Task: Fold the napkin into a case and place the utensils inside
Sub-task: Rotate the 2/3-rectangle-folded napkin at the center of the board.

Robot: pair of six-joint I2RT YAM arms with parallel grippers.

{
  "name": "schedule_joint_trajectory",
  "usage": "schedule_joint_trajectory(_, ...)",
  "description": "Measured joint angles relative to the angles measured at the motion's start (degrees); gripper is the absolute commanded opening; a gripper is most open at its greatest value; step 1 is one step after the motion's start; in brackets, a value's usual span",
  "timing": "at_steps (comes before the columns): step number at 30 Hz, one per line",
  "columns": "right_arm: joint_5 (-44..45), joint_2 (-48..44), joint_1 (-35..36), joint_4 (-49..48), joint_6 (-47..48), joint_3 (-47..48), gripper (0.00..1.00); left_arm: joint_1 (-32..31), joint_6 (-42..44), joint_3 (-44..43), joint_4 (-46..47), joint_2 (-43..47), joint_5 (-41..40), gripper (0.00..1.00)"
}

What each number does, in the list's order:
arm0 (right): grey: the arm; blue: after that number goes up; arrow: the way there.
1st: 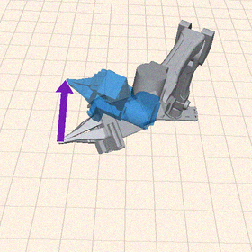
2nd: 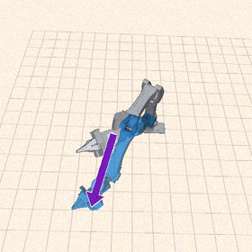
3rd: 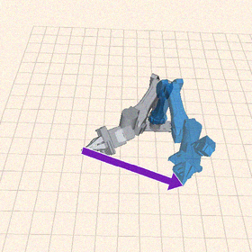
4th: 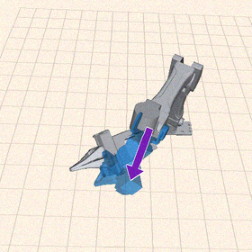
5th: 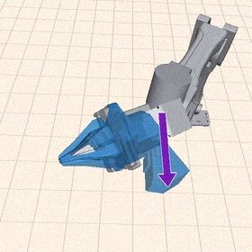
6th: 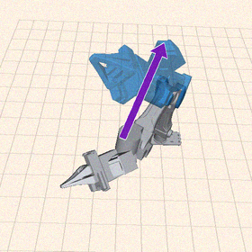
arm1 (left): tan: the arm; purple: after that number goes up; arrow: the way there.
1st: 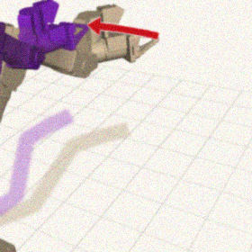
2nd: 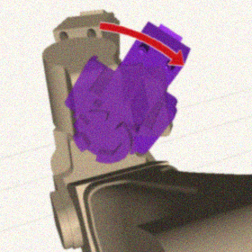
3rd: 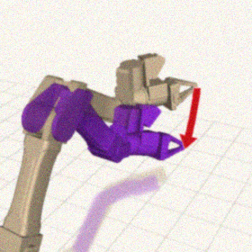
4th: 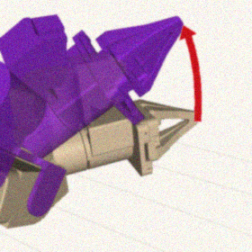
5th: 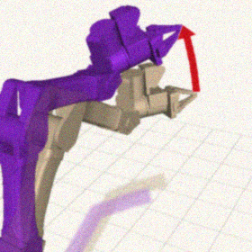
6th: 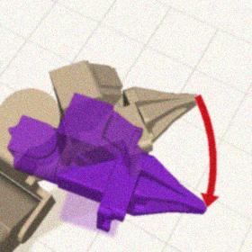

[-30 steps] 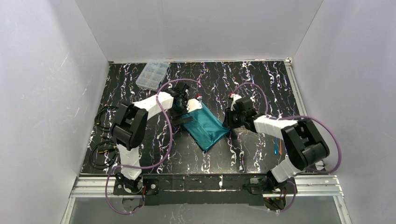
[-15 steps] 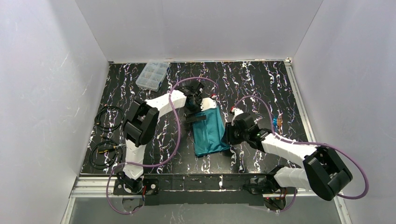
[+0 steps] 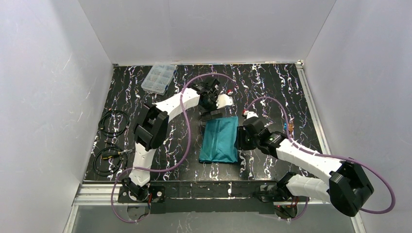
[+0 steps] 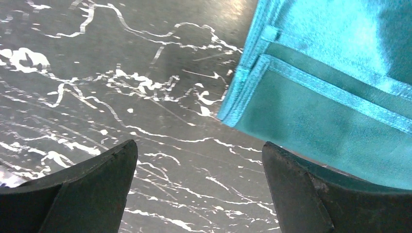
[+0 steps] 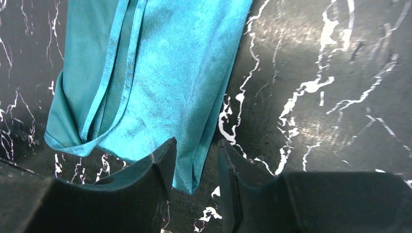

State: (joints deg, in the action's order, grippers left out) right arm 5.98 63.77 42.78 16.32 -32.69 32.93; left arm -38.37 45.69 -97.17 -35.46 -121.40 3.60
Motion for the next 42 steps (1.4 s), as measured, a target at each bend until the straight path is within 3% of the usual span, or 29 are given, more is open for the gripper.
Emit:
schedule_joint_trajectory(5,4.96,-1.42,0.0,3.85,-0.02,3.08,0.58,0.37,-2.29,-3.08,-2.45,1.7,-0.2,0.98)
schedule_joint_trajectory(6,5.9,-1.77,0.0,4.22,0.07,3.34,0.85,0.5,-2.54,-3.08,-3.26,2.56,-0.35,0.99)
schedule_joint_trajectory(7,6.71,-2.03,-0.02,4.55,0.17,3.78,0.98,0.61,-2.78,-3.08,-3.96,3.74,-0.59,0.99)
schedule_joint_trajectory(8,7.39,-2.14,-0.13,4.68,0.07,4.39,0.99,0.81,-2.93,-3.08,-4.46,4.87,-0.74,0.98)
schedule_joint_trajectory(11,8.33,-2.23,-1.92,4.55,-0.02,7.23,0.99,2.8,-4.96,-3.85,-6.45,10.43,-0.5,0.99)
schedule_joint_trajectory(15,1.9,-2.49,-10.23,-1.53,-0.39,8.13,0.99,8.52,-11.76,-7.56,-9.09,17.35,6.36,0.99)
schedule_joint_trajectory(18,0.42,0.55,-13.16,-2.16,1.18,10.84,0.97,10.19,-15.41,-1.46,-9.88,24.04,10.43,0.98)
schedule_joint_trajectory(21,-0.63,6.01,-13.14,-1.86,3.5,16.15,0.89,4.7,-16.81,10.14,-9.44,29.18,12.72,0.96)
schedule_joint_trajectory(24,-2.29,10.1,-13.09,-1.86,5.29,19.98,0.77,-4.39,-17.2,21.14,-9.68,30.58,14.19,0.81)
schedule_joint_trajectory(26,-4.61,12.83,-13.09,-1.95,5.97,21.86,0.67,-8.72,-17.22,25.11,-10.1,30.18,14.97,0.73)
schedule_joint_trajectory(30,-10.19,19.08,-12.96,-2.84,6.12,24.37,0.52,-11.43,-16.85,28.26,-8.46,30.88,14.6,0.64)
schedule_joint_trajectory(33,-13.97,23.91,-12.37,-3.17,5.86,25.92,0.54,-13.6,-16.63,30.4,-6.51,32.13,13.33,0.61)
schedule_joint_trajectory(37,-17.94,27.82,-10.75,-3.89,5.84,26.38,0.56,-17.07,-17.44,31.39,-4.81,31.89,12.24,0.45)
schedule_joint_trajectory(42,-22.05,29.31,-9.38,-5.44,5.68,26.38,0.56,-18.84,-18.53,31.39,-3.17,29.53,11.34,0.41)
